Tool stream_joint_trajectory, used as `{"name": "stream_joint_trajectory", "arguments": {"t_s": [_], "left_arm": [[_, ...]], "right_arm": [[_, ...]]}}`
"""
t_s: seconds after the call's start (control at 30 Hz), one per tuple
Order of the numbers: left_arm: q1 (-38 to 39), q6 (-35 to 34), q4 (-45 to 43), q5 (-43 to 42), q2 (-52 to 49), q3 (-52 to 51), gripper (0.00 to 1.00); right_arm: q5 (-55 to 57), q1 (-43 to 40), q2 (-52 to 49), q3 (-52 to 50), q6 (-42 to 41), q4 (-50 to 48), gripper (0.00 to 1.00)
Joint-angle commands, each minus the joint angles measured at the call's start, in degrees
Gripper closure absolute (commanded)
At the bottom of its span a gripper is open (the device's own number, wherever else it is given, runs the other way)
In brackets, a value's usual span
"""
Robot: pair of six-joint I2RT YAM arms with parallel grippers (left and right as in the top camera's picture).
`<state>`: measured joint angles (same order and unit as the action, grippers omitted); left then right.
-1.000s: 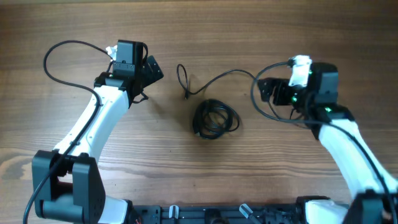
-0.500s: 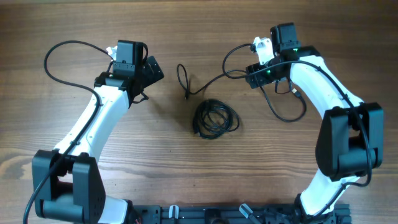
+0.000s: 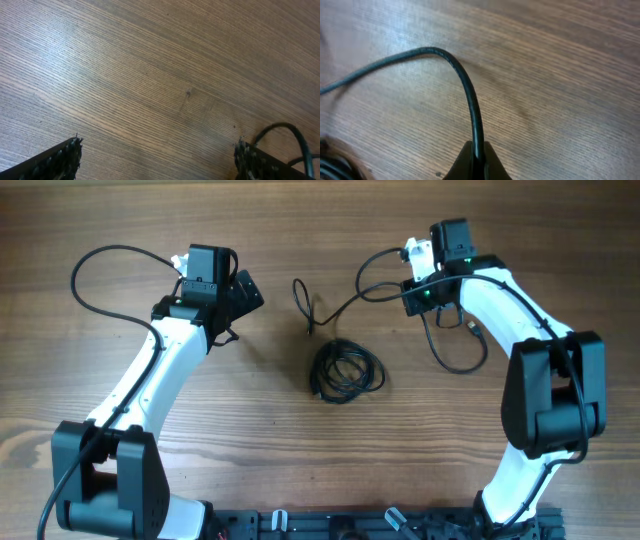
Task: Untangle cables
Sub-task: 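Carry the cable end with the right gripper to the table's far right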
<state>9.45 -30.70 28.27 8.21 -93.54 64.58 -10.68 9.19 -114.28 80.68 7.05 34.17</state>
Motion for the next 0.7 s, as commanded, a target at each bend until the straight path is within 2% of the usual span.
{"name": "stream_joint_trajectory", "arguments": {"t_s": [0.0, 0.07, 0.13, 0.23, 0.33, 0.37, 0.43, 0.47, 0.5, 0.53, 0.57, 0.63, 0.67], "left_arm": [[-0.20, -0.13, -0.11, -0.28, -0.33, 0.31, 0.00], [-0.20, -0.13, -0.11, -0.28, -0.33, 0.31, 0.00], [-0.20, -0.13, -0.11, -0.28, -0.33, 0.31, 0.00], [-0.20, -0.13, -0.11, -0.28, -0.33, 0.31, 0.00], [-0.20, -0.13, -0.11, -0.28, -0.33, 0.31, 0.00], [-0.20, -0.13, -0.11, -0.28, -0.33, 0.31, 0.00], [-0.20, -0.13, -0.11, -0.28, -0.33, 0.31, 0.00], [-0.20, -0.13, -0.11, -0.28, -0.33, 0.31, 0.00], [-0.20, -0.13, -0.11, -0.28, -0.33, 0.31, 0.00], [-0.20, -0.13, -0.11, -0.28, -0.33, 0.31, 0.00], [-0.20, -0.13, -0.11, -0.28, -0.33, 0.31, 0.00], [-0.20, -0.13, -0.11, -0.28, -0.33, 0.31, 0.00], [-0.20, -0.13, -0.11, -0.28, -0.33, 0.31, 0.00]], "right_arm": [[-0.92, -0.15, 1.51, 8.31, -8.81, -0.33, 0.96], [0.17, -0.39, 3.45, 13.68, -13.77, -0.22, 0.96], [3.39, -1.92, 6.21, 18.82, -22.80, -0.66, 0.96], [8.96, -8.68, 8.02, 22.29, -35.95, -0.98, 0.96], [15.89, -16.33, 8.00, 21.97, -45.66, -0.20, 0.96], [16.72, -19.89, 7.98, 21.97, -48.09, -0.37, 0.96], [14.47, -24.72, 7.56, 21.94, -47.39, -1.84, 0.95], [12.79, -26.29, 6.95, 21.94, -47.08, -1.79, 0.78], [12.33, -26.84, 6.36, 21.94, -47.10, -1.16, 0.67], [12.33, -26.97, 5.62, 21.94, -47.10, -0.13, 0.44], [11.96, -26.91, 4.79, 21.94, -47.06, 0.68, 0.26], [7.74, -26.45, 3.06, 21.94, -42.60, 2.86, 0.18], [8.39, -26.43, 2.80, 21.94, -38.77, 4.42, 0.10]]}}
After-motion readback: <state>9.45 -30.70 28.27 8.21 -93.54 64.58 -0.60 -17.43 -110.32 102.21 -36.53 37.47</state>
